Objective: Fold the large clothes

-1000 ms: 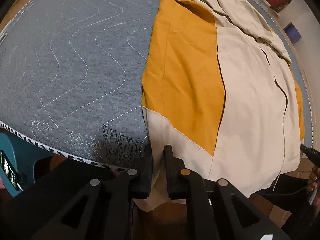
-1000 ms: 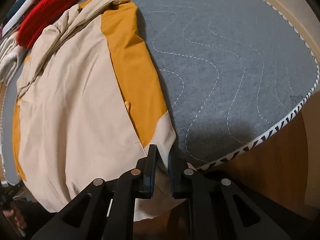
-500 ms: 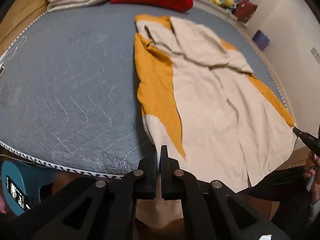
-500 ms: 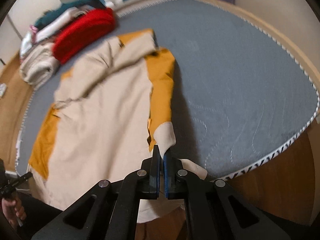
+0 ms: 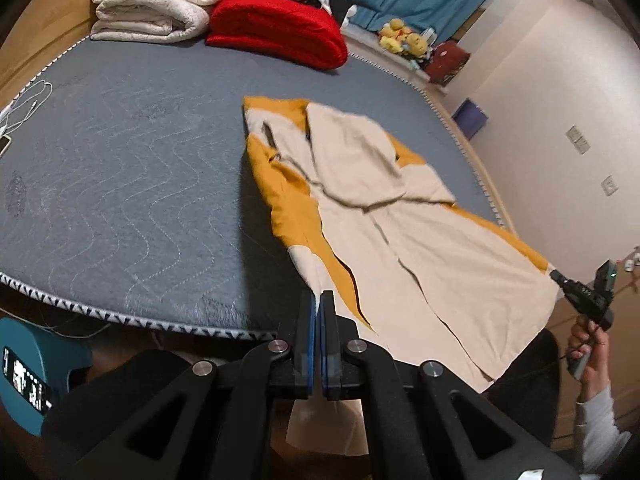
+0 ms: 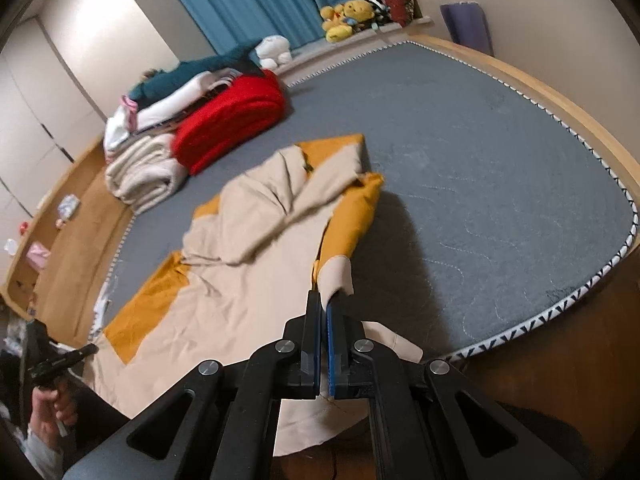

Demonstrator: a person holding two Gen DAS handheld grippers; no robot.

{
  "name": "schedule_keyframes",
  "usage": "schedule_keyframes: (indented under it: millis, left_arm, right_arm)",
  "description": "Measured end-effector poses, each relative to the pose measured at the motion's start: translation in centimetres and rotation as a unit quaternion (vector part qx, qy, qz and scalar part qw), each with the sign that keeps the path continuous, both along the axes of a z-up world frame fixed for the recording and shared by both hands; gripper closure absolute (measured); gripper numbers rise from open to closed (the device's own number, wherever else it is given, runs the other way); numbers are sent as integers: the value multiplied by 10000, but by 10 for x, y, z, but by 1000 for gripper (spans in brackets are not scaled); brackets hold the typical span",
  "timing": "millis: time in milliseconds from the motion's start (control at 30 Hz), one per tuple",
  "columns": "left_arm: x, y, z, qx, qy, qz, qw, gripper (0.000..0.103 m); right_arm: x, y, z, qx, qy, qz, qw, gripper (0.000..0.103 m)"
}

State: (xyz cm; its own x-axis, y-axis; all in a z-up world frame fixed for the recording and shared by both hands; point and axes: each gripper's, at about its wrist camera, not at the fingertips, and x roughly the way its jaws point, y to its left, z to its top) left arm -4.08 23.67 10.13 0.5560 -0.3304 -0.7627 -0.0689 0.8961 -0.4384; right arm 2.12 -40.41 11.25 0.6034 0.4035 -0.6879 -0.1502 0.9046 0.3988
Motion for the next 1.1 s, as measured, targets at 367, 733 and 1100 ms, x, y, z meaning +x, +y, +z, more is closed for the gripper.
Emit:
schedule_keyframes:
  millis: [367,733,1100]
  left_arm:
    - [-22,30,12,-651,1,188,9977,103]
    - [153,48,-63,-709,344,492,9957,103]
    - [251,71,-159,-708,1384,441,9869,98]
  right_arm:
    - [-40,-23,42,249,-145,-73,9996,102]
    - [139,7,-30,-87,107,-125,9998,102]
    - [290,30,-142,-302,1177,-343,9920,101]
